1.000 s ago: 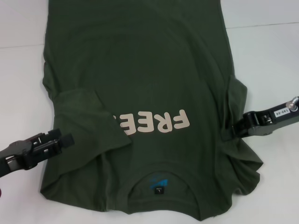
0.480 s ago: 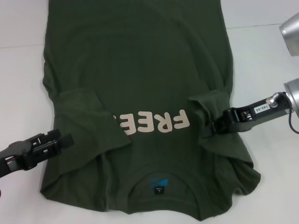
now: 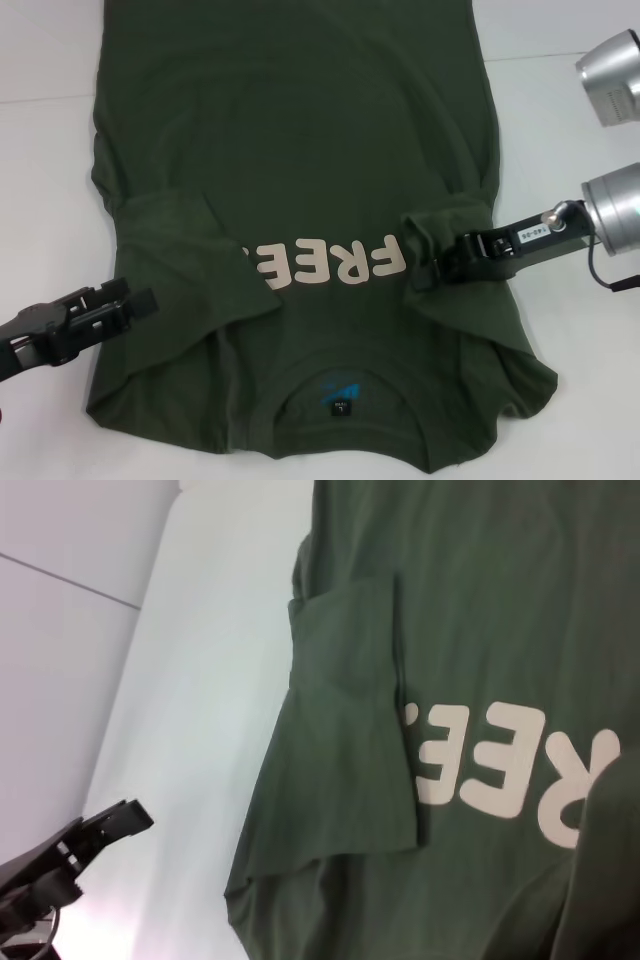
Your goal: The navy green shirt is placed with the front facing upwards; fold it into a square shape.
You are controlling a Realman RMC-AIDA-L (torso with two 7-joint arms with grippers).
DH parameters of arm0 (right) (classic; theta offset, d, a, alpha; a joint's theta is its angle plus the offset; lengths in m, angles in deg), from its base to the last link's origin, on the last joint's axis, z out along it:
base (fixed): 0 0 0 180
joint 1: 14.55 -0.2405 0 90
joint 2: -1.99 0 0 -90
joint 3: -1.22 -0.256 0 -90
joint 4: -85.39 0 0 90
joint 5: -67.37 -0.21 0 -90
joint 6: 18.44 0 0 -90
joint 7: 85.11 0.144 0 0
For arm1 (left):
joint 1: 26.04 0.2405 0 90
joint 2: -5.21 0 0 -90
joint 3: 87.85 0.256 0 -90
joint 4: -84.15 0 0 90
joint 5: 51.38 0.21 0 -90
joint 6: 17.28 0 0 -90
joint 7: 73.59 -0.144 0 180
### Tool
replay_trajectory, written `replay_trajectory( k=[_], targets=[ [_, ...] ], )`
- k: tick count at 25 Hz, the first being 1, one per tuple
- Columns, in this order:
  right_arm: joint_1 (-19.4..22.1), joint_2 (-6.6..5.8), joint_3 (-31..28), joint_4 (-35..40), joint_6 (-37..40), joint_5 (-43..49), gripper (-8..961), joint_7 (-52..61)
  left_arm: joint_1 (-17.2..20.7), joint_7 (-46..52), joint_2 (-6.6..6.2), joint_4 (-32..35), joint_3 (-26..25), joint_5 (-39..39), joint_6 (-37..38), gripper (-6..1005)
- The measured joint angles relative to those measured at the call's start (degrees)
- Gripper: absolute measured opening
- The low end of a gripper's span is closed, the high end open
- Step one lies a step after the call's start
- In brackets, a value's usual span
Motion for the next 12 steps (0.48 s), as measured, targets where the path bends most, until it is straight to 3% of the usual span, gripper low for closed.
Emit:
replay_trajectory(
  k=[12],
  targets=[
    [-2.2,0.66,0.4,-1.7,-2.8,-2.6,79,-1.3,-0.1,0.0,0.00,0.0,0.0,0.0,-0.1,769]
  ],
)
